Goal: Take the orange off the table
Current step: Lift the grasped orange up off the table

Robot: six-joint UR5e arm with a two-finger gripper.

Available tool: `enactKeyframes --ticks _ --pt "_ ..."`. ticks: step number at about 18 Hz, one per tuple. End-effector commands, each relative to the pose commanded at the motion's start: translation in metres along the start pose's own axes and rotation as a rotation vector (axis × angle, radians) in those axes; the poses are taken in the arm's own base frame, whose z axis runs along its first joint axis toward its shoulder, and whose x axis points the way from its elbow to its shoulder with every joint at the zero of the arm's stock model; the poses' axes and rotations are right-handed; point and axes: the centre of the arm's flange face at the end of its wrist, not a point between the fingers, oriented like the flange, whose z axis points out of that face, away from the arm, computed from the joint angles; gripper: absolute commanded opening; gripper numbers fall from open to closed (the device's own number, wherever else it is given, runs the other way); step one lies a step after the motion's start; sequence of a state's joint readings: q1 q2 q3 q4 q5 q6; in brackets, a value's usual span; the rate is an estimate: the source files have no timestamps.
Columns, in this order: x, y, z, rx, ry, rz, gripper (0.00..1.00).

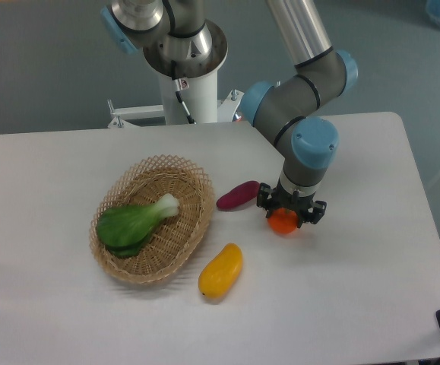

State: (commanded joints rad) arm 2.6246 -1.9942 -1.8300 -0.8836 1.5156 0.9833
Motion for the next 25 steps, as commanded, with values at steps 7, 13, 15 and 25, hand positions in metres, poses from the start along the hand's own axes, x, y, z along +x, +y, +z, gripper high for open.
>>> enactKeyframes --ticks 7,13,15,25 --pt "-0.012 -0.007 -0.036 0.044 -0.053 -0.001 0.72" --pt "-0.031 -0.013 -0.114 0.232 -0.098 -0.03 0.72" --pt "-0.034 -0.019 -0.14 0.315 -0.097 -0.033 0.72" --pt "-0.043 -0.041 -0.233 0.467 -0.191 -0.049 0.72"
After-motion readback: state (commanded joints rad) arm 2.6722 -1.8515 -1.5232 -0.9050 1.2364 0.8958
